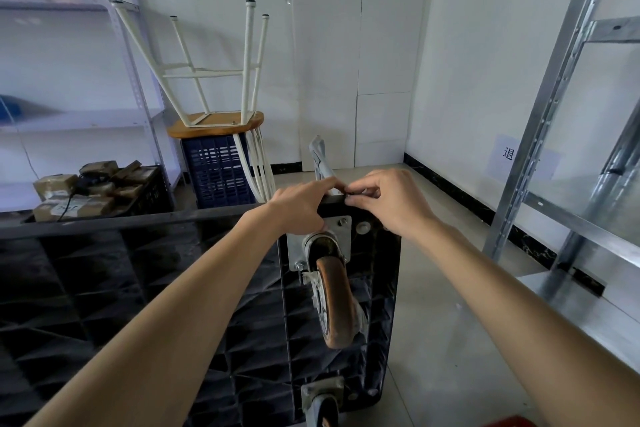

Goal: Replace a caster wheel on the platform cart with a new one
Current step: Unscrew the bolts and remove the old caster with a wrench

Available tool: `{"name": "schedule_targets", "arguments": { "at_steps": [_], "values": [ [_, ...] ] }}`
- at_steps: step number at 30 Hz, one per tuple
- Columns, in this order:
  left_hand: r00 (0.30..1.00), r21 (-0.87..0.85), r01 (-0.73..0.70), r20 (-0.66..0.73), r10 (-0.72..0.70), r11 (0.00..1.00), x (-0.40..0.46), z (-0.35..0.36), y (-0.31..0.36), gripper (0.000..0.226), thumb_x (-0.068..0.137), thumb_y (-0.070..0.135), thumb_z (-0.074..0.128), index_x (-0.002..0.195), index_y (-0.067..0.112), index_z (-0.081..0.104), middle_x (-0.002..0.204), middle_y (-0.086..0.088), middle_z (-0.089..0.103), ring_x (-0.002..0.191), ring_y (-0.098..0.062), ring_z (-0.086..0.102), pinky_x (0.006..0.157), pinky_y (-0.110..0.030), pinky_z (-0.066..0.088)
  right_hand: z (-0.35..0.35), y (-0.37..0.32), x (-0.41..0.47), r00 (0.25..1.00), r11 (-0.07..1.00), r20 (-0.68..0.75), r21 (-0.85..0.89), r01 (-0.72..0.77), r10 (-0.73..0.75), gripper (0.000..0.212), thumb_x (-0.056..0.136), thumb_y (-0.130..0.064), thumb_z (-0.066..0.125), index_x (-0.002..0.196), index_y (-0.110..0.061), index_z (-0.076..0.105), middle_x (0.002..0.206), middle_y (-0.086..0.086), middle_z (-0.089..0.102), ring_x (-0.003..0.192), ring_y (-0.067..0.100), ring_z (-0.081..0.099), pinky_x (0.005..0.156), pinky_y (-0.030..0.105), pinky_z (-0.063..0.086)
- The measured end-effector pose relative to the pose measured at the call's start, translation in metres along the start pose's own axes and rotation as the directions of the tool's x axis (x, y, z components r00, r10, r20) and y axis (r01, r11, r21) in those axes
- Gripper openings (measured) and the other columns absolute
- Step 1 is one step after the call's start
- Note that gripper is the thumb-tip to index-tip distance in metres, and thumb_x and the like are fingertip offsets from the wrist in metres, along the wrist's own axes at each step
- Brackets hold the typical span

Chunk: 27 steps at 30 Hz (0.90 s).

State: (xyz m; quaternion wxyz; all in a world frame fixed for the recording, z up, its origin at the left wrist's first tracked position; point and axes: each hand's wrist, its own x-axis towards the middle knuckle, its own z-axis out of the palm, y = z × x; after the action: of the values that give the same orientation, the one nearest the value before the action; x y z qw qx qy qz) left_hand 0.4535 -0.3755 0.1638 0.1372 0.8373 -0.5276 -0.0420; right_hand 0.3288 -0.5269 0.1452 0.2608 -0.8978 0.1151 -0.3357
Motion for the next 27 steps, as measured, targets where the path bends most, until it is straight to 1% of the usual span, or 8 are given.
{"name": "schedule_targets", "arguments": {
  "at_steps": [4,7,8,11,14,20,24,27],
  "values": [
    [1.0,0.01,-0.001,0.001,0.001,1.0,-0.001,0.0,0.0,0.071,0.079,0.014,0.069,0.133,0.047,0.038,0.106,0.014,0.066,0.095,-0.022,0.062,0.089,-0.045,0.05,-0.004,-0.003,0.001,0.995,1.0,0.092,0.013,-0.026,0.025,0.034,0.075,-0.025,0.088,0.107,-0.031,0.079,0.078,-0.013,0.072,0.065,-0.004,0.061,0.063,0.012,0.043],
    [1.0,0.015,-0.001,-0.007,0.001,1.0,-0.001,-0.001,0.0,0.072,0.078,0.013,0.068,0.136,0.046,0.038,0.109,0.012,0.066,0.097,-0.022,0.062,0.085,-0.042,0.05,-0.007,-0.003,0.0,0.993,0.999,0.118,0.033,-0.009,0.005,0.037,0.078,-0.023,0.086,0.112,-0.034,0.076,0.089,-0.014,0.075,0.072,-0.005,0.064,0.067,0.008,0.045],
    [1.0,0.016,-0.001,-0.009,0.001,1.0,-0.001,-0.001,0.001,0.073,0.079,0.013,0.069,0.136,0.046,0.038,0.11,0.012,0.066,0.097,-0.022,0.062,0.084,-0.041,0.05,-0.007,-0.003,-0.001,0.993,0.999,0.116,0.042,-0.009,0.004,0.035,0.08,-0.021,0.084,0.112,-0.034,0.076,0.091,-0.015,0.075,0.075,-0.006,0.066,0.07,0.009,0.046],
    [1.0,0.011,0.0,-0.009,0.001,1.0,-0.001,-0.001,0.001,0.074,0.079,0.014,0.069,0.137,0.047,0.038,0.111,0.013,0.066,0.098,-0.021,0.062,0.084,-0.04,0.049,-0.006,-0.004,-0.001,0.996,0.998,0.087,0.056,-0.015,0.01,0.026,0.086,-0.017,0.079,0.106,-0.033,0.078,0.089,-0.018,0.076,0.084,-0.004,0.069,0.079,0.016,0.053],
    [1.0,0.015,0.002,-0.009,-0.002,1.0,-0.001,-0.001,0.001,0.075,0.079,0.014,0.07,0.138,0.047,0.037,0.113,0.012,0.066,0.099,-0.022,0.062,0.085,-0.041,0.051,-0.005,-0.005,0.0,0.997,0.997,0.076,0.078,-0.023,0.017,0.024,0.085,-0.016,0.079,0.104,-0.032,0.078,0.089,-0.018,0.076,0.086,-0.005,0.069,0.083,0.018,0.055],
    [1.0,0.022,-0.003,-0.016,0.003,1.0,0.0,-0.001,0.001,0.074,0.079,0.015,0.07,0.137,0.047,0.038,0.113,0.012,0.066,0.1,-0.022,0.061,0.085,-0.041,0.05,-0.006,-0.004,0.0,0.998,0.996,0.063,0.09,-0.024,0.019,0.024,0.084,-0.018,0.08,0.103,-0.033,0.077,0.087,-0.018,0.076,0.086,-0.003,0.069,0.079,0.016,0.053],
    [1.0,0.044,-0.011,-0.025,0.012,0.999,-0.001,0.001,0.0,0.073,0.08,0.016,0.069,0.135,0.052,0.037,0.109,0.016,0.064,0.098,-0.02,0.061,0.087,-0.043,0.052,-0.005,-0.003,-0.005,0.999,0.996,0.025,0.077,-0.037,0.035,0.028,0.083,-0.02,0.081,0.11,-0.026,0.077,0.093,-0.014,0.076,0.082,-0.004,0.069,0.075,0.013,0.053],
    [0.999,0.071,-0.018,-0.043,0.021,0.997,-0.005,0.002,0.0,0.071,0.082,0.018,0.067,0.137,0.051,0.037,0.113,0.014,0.063,0.102,-0.021,0.061,0.088,-0.044,0.052,-0.007,-0.003,-0.012,1.0,1.0,0.008,0.013,-0.012,0.012,0.029,0.083,-0.023,0.082,0.111,-0.025,0.076,0.096,-0.012,0.075,0.082,-0.004,0.067,0.076,0.019,0.054]
  ]
}}
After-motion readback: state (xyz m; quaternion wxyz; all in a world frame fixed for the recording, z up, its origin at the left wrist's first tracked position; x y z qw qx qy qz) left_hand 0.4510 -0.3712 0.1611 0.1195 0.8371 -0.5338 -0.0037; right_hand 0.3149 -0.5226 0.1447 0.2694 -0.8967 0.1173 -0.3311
